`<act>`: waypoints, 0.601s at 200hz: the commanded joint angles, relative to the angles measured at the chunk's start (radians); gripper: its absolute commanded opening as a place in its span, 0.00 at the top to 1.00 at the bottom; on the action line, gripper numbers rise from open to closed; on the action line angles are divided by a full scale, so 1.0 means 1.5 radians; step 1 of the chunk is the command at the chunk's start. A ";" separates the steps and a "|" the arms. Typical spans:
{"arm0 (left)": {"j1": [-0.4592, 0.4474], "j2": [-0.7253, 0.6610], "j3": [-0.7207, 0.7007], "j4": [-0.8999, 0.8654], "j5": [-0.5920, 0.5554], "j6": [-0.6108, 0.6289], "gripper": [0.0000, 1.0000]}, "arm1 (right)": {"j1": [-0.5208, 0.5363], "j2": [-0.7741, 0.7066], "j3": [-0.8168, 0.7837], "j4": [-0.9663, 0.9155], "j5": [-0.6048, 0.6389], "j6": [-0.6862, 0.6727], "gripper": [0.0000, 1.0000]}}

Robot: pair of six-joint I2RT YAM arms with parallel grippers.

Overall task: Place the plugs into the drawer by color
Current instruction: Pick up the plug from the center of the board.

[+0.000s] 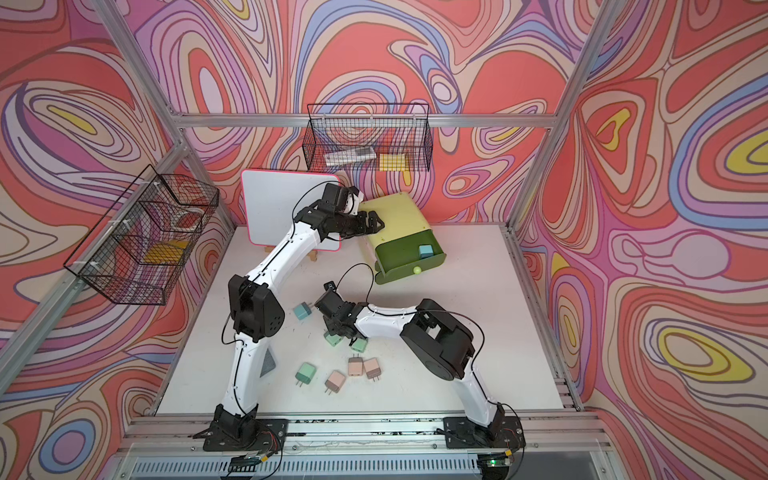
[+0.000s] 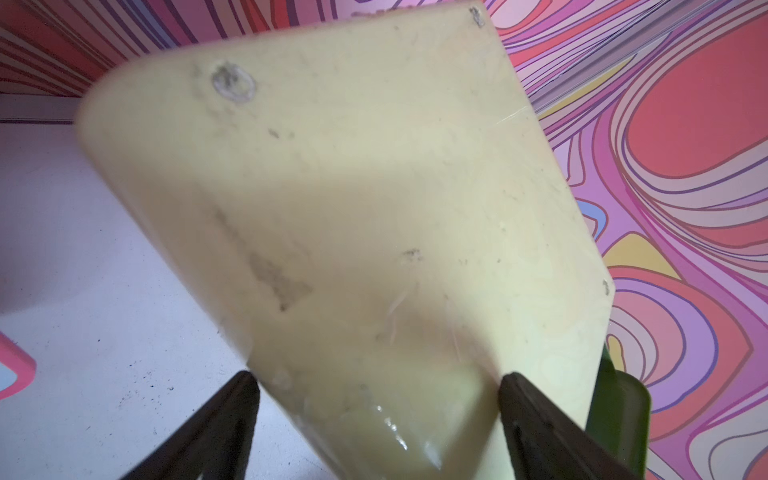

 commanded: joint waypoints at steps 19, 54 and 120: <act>-0.004 -0.027 -0.010 0.012 0.008 0.002 0.10 | 0.002 -0.106 -0.025 -0.029 0.021 0.004 0.57; -0.005 -0.028 -0.010 0.013 0.011 0.001 0.10 | 0.002 -0.165 -0.057 -0.046 0.026 0.015 0.59; -0.007 -0.041 -0.010 0.013 0.009 0.007 0.10 | -0.010 -0.357 -0.043 -0.201 0.091 -0.066 0.58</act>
